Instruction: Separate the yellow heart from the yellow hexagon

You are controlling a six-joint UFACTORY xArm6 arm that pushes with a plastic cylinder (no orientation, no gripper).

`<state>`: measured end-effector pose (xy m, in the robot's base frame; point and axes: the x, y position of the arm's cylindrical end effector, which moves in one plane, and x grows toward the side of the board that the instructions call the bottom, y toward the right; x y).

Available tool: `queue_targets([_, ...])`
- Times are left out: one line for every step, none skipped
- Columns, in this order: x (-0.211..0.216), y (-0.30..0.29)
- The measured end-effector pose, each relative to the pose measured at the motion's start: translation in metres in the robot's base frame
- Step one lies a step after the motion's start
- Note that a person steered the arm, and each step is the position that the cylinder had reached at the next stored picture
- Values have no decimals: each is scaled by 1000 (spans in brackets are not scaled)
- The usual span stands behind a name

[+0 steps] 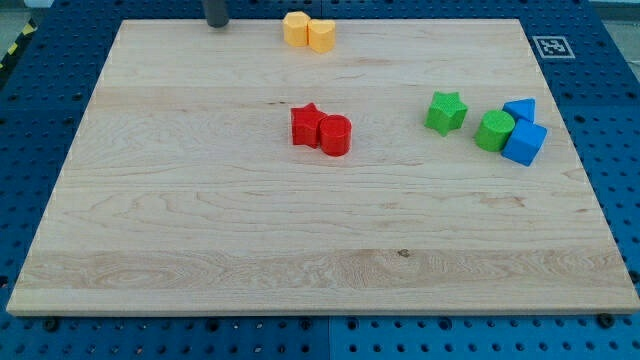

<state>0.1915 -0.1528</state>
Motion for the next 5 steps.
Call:
queue_targets([0,48])
queue_targets([2,108])
queue_targets([9,132])
queue_targets([34,132])
queue_targets([37,146])
